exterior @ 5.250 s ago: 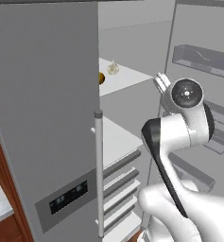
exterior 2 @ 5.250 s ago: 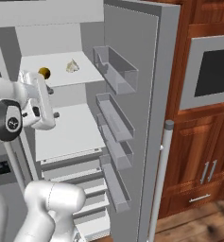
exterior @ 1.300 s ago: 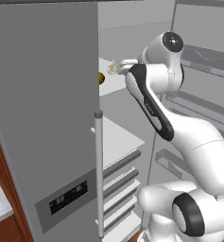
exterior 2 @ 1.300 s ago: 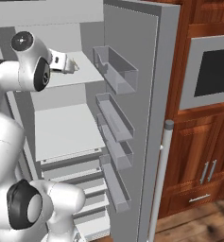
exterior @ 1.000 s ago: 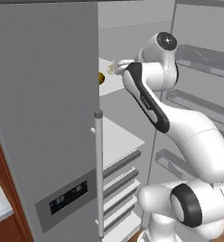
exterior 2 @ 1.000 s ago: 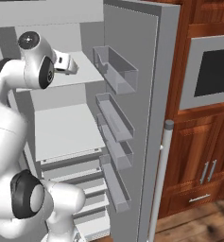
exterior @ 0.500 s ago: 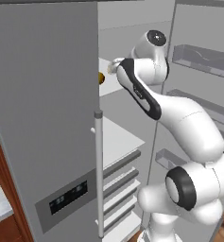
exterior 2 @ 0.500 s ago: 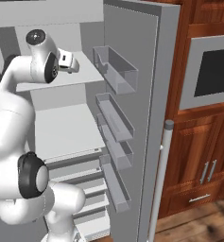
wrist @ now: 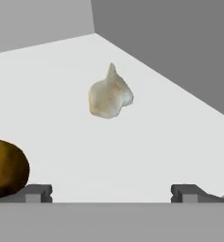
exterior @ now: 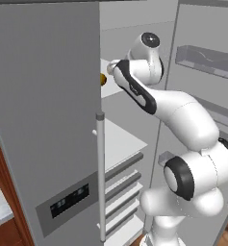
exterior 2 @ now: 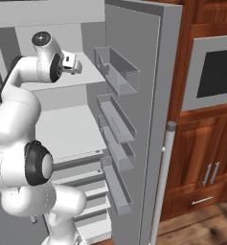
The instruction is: Retrieve the bottle and the shaker from the cabinet and place them next to the mixing bowl on the counter. Then add garlic from the fridge to the mixing bowl.
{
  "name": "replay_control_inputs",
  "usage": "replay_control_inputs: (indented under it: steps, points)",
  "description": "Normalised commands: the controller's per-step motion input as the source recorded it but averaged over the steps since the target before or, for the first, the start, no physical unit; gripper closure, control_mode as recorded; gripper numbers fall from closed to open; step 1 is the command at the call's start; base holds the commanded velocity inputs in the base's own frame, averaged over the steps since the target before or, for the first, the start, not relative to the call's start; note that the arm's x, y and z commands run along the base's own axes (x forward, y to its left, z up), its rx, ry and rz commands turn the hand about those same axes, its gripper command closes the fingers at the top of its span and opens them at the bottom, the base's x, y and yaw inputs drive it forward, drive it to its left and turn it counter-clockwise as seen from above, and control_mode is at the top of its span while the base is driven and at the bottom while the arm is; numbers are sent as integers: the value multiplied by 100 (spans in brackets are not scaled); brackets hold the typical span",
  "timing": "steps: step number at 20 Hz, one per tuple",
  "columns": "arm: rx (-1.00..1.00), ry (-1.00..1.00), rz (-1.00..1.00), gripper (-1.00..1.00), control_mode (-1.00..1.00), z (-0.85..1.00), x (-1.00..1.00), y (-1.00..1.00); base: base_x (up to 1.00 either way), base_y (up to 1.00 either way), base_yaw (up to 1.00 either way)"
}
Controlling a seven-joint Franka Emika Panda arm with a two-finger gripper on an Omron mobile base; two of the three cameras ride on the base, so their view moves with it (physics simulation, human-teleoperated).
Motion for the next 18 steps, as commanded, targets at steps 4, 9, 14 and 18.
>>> replay_control_inputs:
  steps: [4,9,14,18]
  points:
    - [0,0,0,-100,-100,-9,37,0,0,0,0]
    - [0,0,0,-100,-100,-1,39,4,0,0,0]
    - [0,0,0,-100,-100,-5,36,5,0,0,0]
    - [0,0,0,-100,-100,-16,29,4,0,0,0]
